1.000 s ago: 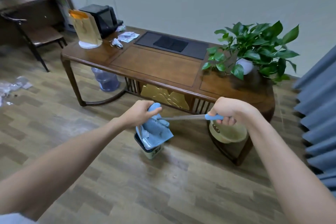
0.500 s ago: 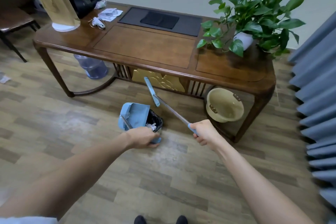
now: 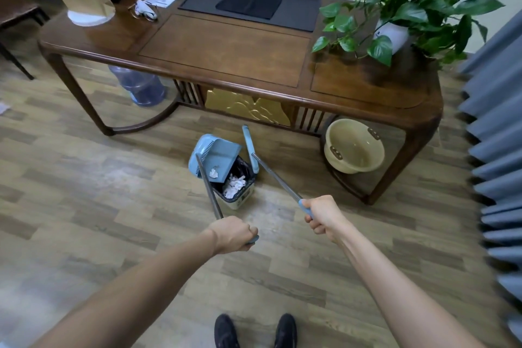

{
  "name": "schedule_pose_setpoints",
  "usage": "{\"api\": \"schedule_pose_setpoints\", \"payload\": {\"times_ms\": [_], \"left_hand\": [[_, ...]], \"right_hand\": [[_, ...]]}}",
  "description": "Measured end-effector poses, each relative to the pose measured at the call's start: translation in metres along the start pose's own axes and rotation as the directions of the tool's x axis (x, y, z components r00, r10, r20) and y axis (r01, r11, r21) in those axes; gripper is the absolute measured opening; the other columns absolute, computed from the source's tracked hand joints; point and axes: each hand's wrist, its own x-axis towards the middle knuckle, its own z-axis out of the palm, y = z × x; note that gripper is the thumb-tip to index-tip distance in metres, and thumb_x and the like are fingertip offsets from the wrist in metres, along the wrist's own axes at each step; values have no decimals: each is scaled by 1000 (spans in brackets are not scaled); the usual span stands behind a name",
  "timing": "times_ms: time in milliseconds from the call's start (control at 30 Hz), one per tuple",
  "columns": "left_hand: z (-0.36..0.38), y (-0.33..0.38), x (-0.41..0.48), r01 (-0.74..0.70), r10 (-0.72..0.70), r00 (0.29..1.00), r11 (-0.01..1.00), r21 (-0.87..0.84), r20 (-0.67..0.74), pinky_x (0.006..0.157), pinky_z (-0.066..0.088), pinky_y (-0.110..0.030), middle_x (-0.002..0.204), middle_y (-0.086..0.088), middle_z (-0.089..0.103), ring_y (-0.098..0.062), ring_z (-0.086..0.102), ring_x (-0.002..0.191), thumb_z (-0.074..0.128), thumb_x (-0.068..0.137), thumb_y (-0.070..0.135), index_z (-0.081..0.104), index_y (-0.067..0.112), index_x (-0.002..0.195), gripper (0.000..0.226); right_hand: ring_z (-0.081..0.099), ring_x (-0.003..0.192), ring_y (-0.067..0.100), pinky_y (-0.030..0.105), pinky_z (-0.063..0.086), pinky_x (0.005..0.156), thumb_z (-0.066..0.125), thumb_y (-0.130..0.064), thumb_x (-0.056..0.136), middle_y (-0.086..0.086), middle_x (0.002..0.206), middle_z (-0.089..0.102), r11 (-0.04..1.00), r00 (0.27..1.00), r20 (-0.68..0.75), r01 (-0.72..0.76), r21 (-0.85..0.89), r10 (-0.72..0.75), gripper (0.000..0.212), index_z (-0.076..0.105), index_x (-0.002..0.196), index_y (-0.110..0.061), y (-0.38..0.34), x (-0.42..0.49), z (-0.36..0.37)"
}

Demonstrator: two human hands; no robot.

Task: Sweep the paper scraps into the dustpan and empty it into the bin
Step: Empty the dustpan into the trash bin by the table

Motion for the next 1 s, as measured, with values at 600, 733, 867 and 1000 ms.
{"api": "schedule_pose_setpoints", "payload": {"times_ms": [600,733,867,1000], "left_hand": [[7,26,-22,-49,44,995,997,54,93,69,45,-39,108,-21,71,-40,67,96,45,101,19,58,1,120,29],[4,19,-25,-27,25,994,999,21,105,67,41,-38,108,-21,70,-40,66,96,47,101,22,58,2,120,30],[11,5,-31,-144,122,971,985,96,207,79,49,-39,107,-17,71,-37,66,99,53,97,26,67,6,114,30],[11,1,-28,-133,118,974,989,65,194,78,52,-42,105,-18,71,-37,66,97,53,98,31,65,6,115,32]], "right_hand": [[22,30,7,7,14,32,29,-4,95,5,59,35,928,983,4,-175,330,184,25,47,79,-10,0,-4,28],[22,21,5,6,14,28,28,-6,98,5,60,34,907,970,45,-238,347,237,20,45,87,-9,13,6,35],[22,22,6,6,14,29,35,-10,97,5,59,35,940,978,22,-205,272,207,18,47,84,-10,16,-1,45],[27,36,12,11,17,34,43,-15,95,5,55,39,997,998,-60,-1,72,6,18,52,80,-14,14,-8,54]]}}
